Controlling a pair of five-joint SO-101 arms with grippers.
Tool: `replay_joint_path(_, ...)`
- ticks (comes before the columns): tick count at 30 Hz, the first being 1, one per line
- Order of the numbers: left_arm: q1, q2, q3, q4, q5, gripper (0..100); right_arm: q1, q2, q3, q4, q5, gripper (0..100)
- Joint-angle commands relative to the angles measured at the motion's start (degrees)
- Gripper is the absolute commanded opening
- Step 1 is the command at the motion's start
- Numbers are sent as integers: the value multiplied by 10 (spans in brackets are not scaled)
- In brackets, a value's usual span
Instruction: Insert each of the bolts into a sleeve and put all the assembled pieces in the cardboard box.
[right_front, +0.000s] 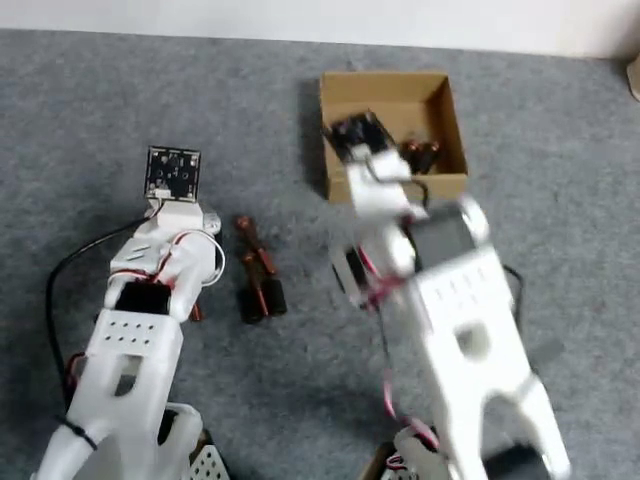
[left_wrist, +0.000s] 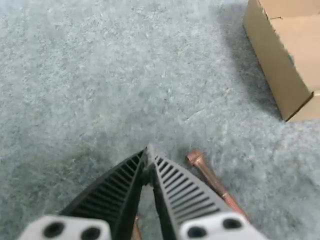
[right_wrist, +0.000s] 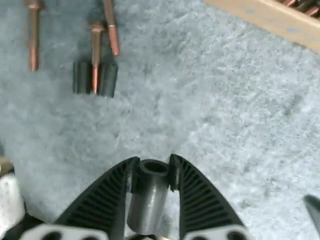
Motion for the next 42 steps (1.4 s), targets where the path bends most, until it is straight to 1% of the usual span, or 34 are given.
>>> replay_joint_path(1,7,-58,-29,25,0,7,9,-182,135,-38,50,5)
replay_joint_path(4,44,-52,-33,44,1,7,28,-317,255,-68,76,5)
replay_joint_path(6,72,-22,-34,45,1,7,70,-395,320,-95,96,5)
replay_joint_path(8,91,25,-48,33,1,7,127,-457,366,-116,123,5)
replay_joint_path(11,99,115,-91,18,4,8,193,-528,432,-167,159,5)
replay_joint_path(13,94,170,-129,18,52,28,211,-563,506,-213,167,5)
replay_joint_path(16,67,246,-179,19,181,154,210,-607,625,-290,164,5)
replay_joint_path(17,62,268,-195,19,210,186,210,-621,662,-313,164,5)
replay_joint_path(18,60,286,-209,19,224,204,210,-636,696,-333,164,5)
replay_joint_path(21,65,342,-245,18,211,206,210,-680,778,-371,163,5)
replay_joint_path(25,73,400,-284,19,142,205,210,-736,829,-372,163,5)
replay_joint_path(27,73,429,-298,19,114,174,210,-752,839,-373,157,5)
replay_joint_path(28,73,442,-306,18,115,145,209,-755,841,-375,145,5)
replay_joint_path(31,72,468,-316,19,157,46,193,-750,841,-375,134,5)
replay_joint_path(33,71,467,-317,19,197,21,181,-750,841,-375,135,5)
replay_joint_path(36,71,454,-315,29,246,57,169,-750,841,-375,135,5)
replay_joint_path(40,74,426,-320,93,287,145,169,-750,842,-376,135,5)
replay_joint_path(42,87,407,-320,126,309,173,169,-750,842,-376,135,5)
